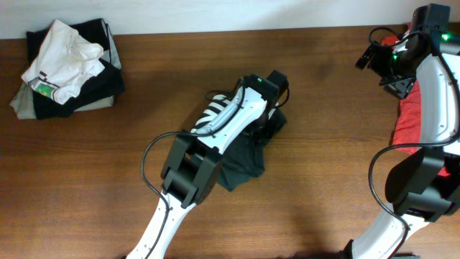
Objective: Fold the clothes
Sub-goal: 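Grasp the folded green bundle with the left gripper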
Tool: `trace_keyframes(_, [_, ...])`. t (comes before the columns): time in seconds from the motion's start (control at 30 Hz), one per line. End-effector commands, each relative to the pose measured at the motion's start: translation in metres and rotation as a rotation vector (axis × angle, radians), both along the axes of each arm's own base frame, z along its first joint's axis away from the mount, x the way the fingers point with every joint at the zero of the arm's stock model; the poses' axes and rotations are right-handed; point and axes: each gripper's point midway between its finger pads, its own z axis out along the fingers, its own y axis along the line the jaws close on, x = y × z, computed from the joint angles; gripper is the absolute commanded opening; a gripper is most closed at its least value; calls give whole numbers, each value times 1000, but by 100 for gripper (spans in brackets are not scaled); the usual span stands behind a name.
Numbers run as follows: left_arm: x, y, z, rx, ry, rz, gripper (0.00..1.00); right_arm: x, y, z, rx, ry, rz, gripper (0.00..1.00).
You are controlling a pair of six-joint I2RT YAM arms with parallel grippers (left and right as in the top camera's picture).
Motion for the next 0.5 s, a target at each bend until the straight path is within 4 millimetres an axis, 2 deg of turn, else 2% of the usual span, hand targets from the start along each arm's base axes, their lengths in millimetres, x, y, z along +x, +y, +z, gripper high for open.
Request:
trace_keyframes(0.0, [-28, -18, -5, -48, 93, -41, 1, 0, -3, 10, -18, -22, -1, 99])
trace_keyframes(0.1, [-30, -27, 16, -71, 54, -64, 0, 1, -3, 10, -19, -23, -1, 99])
trace_keyframes(0.17, [-23, -29, 49, -111, -2, -63, 0, 1, -3, 10, -19, -23, -1, 99])
trace_keyframes(0.23, [-5, -19, 85, -114, -110, -48, 3, 1, -3, 10, -19, -23, -1, 99])
trace_keyframes(0.27, [15, 0, 115, -86, -222, -16, 21, 1, -3, 10, -19, -23, -1, 99])
trace_keyframes(0.33, [42, 37, 146, -70, -315, 65, 53, 1, -3, 10, -19, -23, -1, 99])
trace_keyframes(0.37, [60, 67, 157, -70, -337, 136, 77, 0, -3, 10, -18, -22, -1, 99])
trace_keyframes(0.4, [71, 88, 158, -64, -342, 174, 84, 1, -3, 10, -19, -23, -1, 99])
trace_keyframes(0.43, [84, 112, 157, -65, -338, 206, 99, 1, -3, 10, -19, -23, -1, 99])
trace_keyframes(0.47, [95, 131, 151, -106, -312, 201, 99, 1, -3, 10, -19, -23, -1, 99])
